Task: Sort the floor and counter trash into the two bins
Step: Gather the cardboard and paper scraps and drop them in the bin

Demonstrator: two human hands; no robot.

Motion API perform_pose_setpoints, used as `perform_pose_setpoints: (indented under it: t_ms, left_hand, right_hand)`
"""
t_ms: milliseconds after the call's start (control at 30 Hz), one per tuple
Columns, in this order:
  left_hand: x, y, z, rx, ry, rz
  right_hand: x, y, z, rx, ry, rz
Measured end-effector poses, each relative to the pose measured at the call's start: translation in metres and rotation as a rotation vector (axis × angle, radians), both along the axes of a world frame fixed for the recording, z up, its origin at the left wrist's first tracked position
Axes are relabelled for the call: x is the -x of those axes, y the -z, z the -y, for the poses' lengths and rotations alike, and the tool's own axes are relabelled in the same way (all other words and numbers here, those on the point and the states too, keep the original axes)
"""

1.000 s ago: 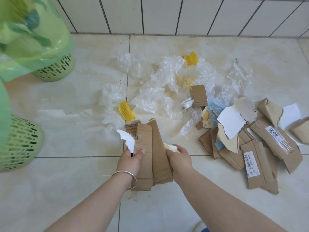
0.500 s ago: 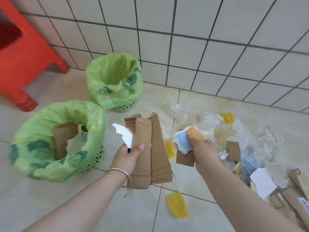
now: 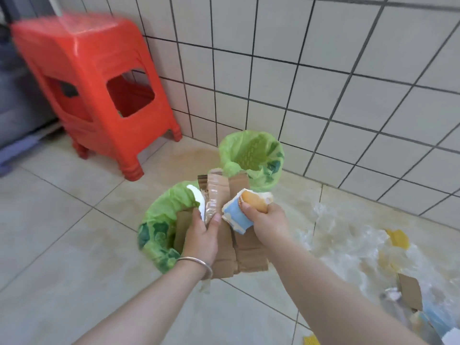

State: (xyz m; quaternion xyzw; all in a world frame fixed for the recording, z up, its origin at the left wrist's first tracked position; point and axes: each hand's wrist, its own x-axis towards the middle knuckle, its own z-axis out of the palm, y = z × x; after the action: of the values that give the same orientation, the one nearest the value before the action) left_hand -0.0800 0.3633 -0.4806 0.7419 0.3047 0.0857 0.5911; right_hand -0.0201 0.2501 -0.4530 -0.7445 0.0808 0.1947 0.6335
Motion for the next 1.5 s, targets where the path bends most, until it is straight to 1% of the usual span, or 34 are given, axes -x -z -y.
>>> perform_pose_setpoints:
  t_ms: [200, 300, 367, 433, 533, 633, 700, 800, 867, 900, 1000, 1133, 1233, 1267, 1400, 1500]
  left_hand:
    - [-0.01, -0.009, -0.049, -0.086, -0.046, 0.082]
    - [-0.024, -0.001, -0.073, -0.129, -0.07, 0.059]
    - [-0.031, 0.011, -0.086, -0.134, -0.078, 0.028]
    - [-0.036, 0.028, -0.095, -0.033, -0.101, -0.018]
    - [-0.041, 0.064, -0.104, 0.084, -0.076, -0.165]
    - [-0.043, 0.094, -0.109, 0.068, -0.008, -0.435]
    - [-0.045, 0.106, -0.11, 0.096, -0.026, -0.578]
    - [-0.049, 0.118, -0.112, 0.194, -0.102, -0.661]
    - [-0.05, 0.123, -0.111, 0.2, -0.157, -0.654]
    - [-0.05, 0.123, -0.11, 0.167, -0.19, -0.638]
    - [-0.049, 0.115, -0.103, -0.091, -0.222, -0.562]
    - [-0.033, 0.077, -0.075, -0.469, -0.161, -0.468]
    - [-0.02, 0.04, -0.041, -0.635, -0.125, -0.366]
    - [-0.018, 0.027, -0.027, -0.644, -0.078, -0.319]
    - [-0.015, -0.023, 0.048, -0.587, 0.227, -0.196]
    - [-0.014, -0.05, 0.115, -0.557, 0.336, -0.156]
  right_hand:
    - [-0.002, 0.007, -0.067, -0.095, -0.004, 0.118]
    - [-0.01, 0.016, -0.096, -0.148, -0.012, 0.133]
    - [-0.015, 0.028, -0.112, -0.058, -0.069, 0.123]
    - [-0.017, 0.047, -0.123, 0.072, -0.13, 0.108]
    - [-0.02, 0.079, -0.131, 0.219, -0.154, 0.04]
    - [-0.019, 0.105, -0.135, 0.318, -0.167, -0.064]
    - [-0.016, 0.119, -0.138, 0.381, -0.23, -0.127]
    - [-0.014, 0.134, -0.144, 0.436, -0.268, -0.231]
    - [-0.013, 0.138, -0.145, 0.441, -0.224, -0.238]
    - [-0.012, 0.136, -0.145, 0.453, -0.213, -0.21]
    - [-0.006, 0.121, -0.137, 0.447, -0.228, -0.093]
    - [0.006, 0.085, -0.108, 0.385, -0.261, 0.086]
    - [0.017, 0.054, -0.072, 0.388, -0.256, 0.179]
    - [0.02, 0.043, -0.057, 0.388, -0.241, 0.196]
    - [0.034, 0.001, 0.014, 0.369, -0.129, 0.253]
    - [0.047, -0.022, 0.081, 0.368, -0.011, 0.266]
